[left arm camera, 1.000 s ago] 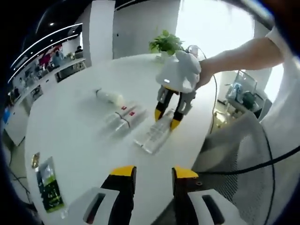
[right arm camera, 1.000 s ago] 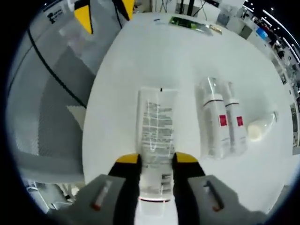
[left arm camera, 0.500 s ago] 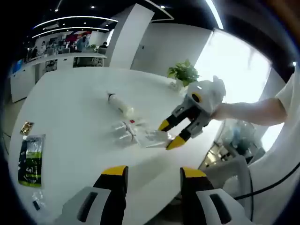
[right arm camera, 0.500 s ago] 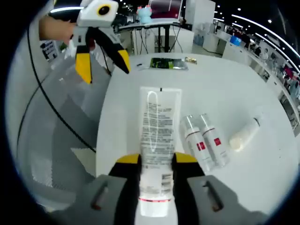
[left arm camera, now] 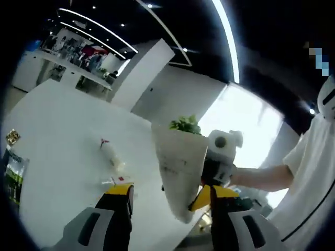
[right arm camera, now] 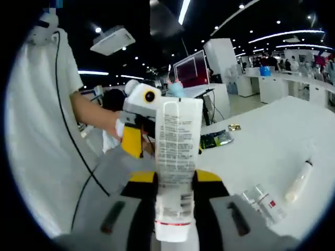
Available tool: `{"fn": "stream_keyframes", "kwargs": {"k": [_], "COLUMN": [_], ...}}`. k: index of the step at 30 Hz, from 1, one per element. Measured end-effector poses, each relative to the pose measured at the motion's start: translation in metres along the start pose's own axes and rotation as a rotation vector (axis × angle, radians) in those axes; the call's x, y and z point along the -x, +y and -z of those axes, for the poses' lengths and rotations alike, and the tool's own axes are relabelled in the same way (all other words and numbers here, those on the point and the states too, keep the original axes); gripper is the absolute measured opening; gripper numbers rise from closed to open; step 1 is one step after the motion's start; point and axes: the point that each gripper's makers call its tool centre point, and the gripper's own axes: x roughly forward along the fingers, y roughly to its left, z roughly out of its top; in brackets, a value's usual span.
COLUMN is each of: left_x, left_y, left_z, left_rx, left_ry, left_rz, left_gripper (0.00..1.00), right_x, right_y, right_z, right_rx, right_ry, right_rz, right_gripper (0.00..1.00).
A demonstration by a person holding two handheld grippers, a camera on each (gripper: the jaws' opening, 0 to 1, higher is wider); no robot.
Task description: Arrange the skincare products in the storage area until every visible bottle or jar stands upright without overlapping.
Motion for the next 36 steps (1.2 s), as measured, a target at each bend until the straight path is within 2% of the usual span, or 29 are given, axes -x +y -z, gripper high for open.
{"fn": "stream_keyframes", "kwargs": {"k": [1, 5, 8, 9, 11, 12, 13, 16, 17, 20, 21, 22, 23, 25, 28, 30, 32, 33, 36], "left_x": [-0.001, -0.002, -0.003, -0.003, -0.002, -0.002, -0.004, -0.005, -0.008, -0.014, -0.017, -0.018, -0.019, -0.018, -0.018, -0.019, -0.018, -0.016, -0.017], "left_y": [-0.002, -0.016, -0.021, -0.027, -0.033, -0.041, -0.037, -0.032, -0.025, -0.014, -0.010, -0.007, -0.005, -0.002, 0.001, 0.009, 0.023, 0.033, 0.051], "left_z": [-0.001, -0.009, -0.009, -0.009, -0.008, -0.007, -0.005, -0.002, 0.008, 0.020, 0.025, 0.026, 0.027, 0.025, 0.025, 0.029, 0.034, 0.038, 0.047], "left_rx": [0.005, 0.016, 0.013, 0.009, 0.006, -0.006, 0.005, -0.003, -0.046, -0.097, -0.118, -0.123, -0.096, -0.090, -0.100, -0.128, -0.156, -0.164, -0.192], "left_ry": [-0.005, -0.052, -0.051, -0.055, -0.055, -0.054, -0.048, -0.031, 0.019, 0.084, 0.111, 0.114, 0.113, 0.099, 0.095, 0.113, 0.138, 0.150, 0.177], "left_rz": [0.014, 0.081, 0.118, 0.148, 0.185, 0.225, 0.193, 0.178, 0.137, 0.052, 0.023, -0.002, -0.012, -0.023, -0.049, -0.099, -0.163, -0.215, -0.297], "left_gripper": [0.61, 0.57, 0.53, 0.51, 0.42, 0.36, 0.36, 0.35, 0.35, 0.33, 0.33, 0.33, 0.32, 0.32, 0.31, 0.31, 0.31, 0.31, 0.31], "right_x": [0.000, -0.001, -0.002, -0.003, -0.005, -0.006, -0.006, -0.010, -0.012, -0.018, -0.021, -0.022, -0.025, -0.025, -0.026, -0.026, -0.023, -0.021, -0.011], "right_y": [0.004, 0.013, 0.023, 0.025, 0.027, 0.025, 0.025, 0.022, 0.020, 0.012, 0.010, 0.009, 0.007, 0.004, 0.003, 0.004, 0.002, 0.001, -0.010], "right_z": [-0.004, -0.007, -0.010, -0.011, -0.010, -0.007, -0.007, 0.003, 0.008, 0.024, 0.030, 0.035, 0.034, 0.033, 0.033, 0.038, 0.045, 0.046, 0.049], "right_rx": [-0.017, -0.020, -0.024, -0.023, -0.023, -0.030, -0.026, -0.030, -0.032, -0.040, -0.077, -0.098, -0.072, -0.090, -0.072, -0.067, -0.121, -0.153, -0.205], "right_ry": [-0.026, -0.038, -0.057, -0.057, -0.057, -0.053, -0.058, -0.017, 0.005, 0.085, 0.110, 0.135, 0.118, 0.107, 0.107, 0.129, 0.132, 0.122, 0.073], "right_rz": [-0.026, -0.066, -0.111, -0.118, -0.122, -0.122, -0.129, -0.105, -0.094, -0.042, -0.025, -0.017, -0.007, 0.019, 0.043, 0.053, 0.073, 0.087, 0.173], "right_gripper": [0.26, 0.26, 0.26, 0.26, 0.27, 0.27, 0.27, 0.28, 0.29, 0.30, 0.30, 0.31, 0.31, 0.32, 0.34, 0.39, 0.45, 0.47, 0.49]}}
